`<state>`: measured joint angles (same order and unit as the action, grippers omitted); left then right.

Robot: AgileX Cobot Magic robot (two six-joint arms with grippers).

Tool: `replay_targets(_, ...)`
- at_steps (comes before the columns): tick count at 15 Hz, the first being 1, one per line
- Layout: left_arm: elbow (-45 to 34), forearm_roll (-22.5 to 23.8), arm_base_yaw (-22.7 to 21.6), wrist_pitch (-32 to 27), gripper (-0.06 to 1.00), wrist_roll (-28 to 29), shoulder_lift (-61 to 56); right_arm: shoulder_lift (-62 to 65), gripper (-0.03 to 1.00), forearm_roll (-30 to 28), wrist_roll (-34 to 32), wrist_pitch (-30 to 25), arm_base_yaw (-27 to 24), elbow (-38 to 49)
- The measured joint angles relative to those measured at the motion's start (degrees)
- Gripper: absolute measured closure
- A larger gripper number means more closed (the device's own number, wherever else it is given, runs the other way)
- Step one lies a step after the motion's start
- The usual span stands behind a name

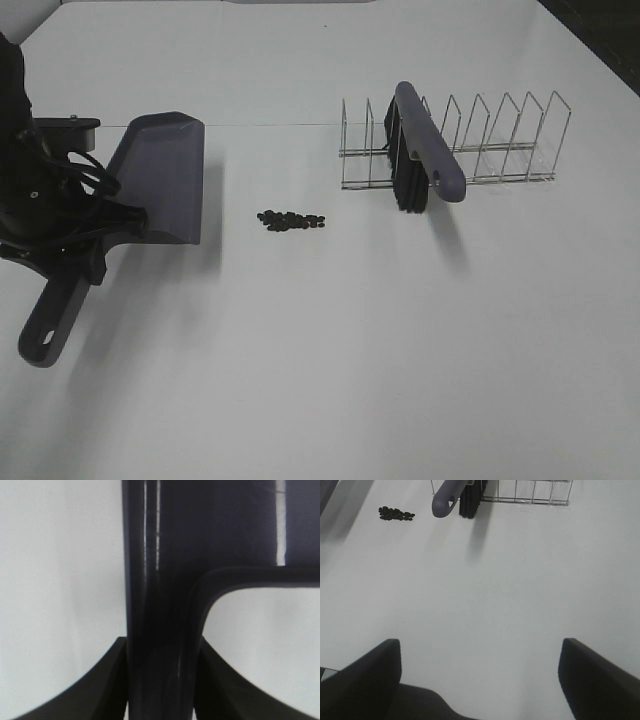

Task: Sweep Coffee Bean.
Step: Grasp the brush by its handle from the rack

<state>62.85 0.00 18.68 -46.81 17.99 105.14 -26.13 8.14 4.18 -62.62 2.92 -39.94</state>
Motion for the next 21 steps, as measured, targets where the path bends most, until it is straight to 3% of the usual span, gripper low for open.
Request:
replay_targets(9, 0.0, 0.0, 0.0, 0.3, 0.61, 0.0, 0.0, -34.7, 0.24, 1.0, 0.0, 0.2, 0.0, -24.2)
replay_targets(12, 0.0, 0.0, 0.0, 0.4, 0.61, 0.0, 0.0, -52.8, 0.24, 4.7, 0.0, -6.8, 0.0, -40.8)
replay_targets(16, 0.0, 0.0, 0.0, 0.5, 0.61, 0.1, 0.0, -68.0, 0.26, 5.3, -3.3, -7.1, 0.0, -55.4)
replay_targets(18, 0.0, 0.0, 0.0, 0.5, 0.61, 0.1, 0.0, -75.4, 0.26, 3.6, -5.0, -7.1, 1.9, -62.3)
replay_targets(21, 0.0, 0.0, 0.0, 0.5, 0.61, 0.1, 0.0, -83.9, 0.26, -3.7, -6.7, -7.3, 9.2, -69.8)
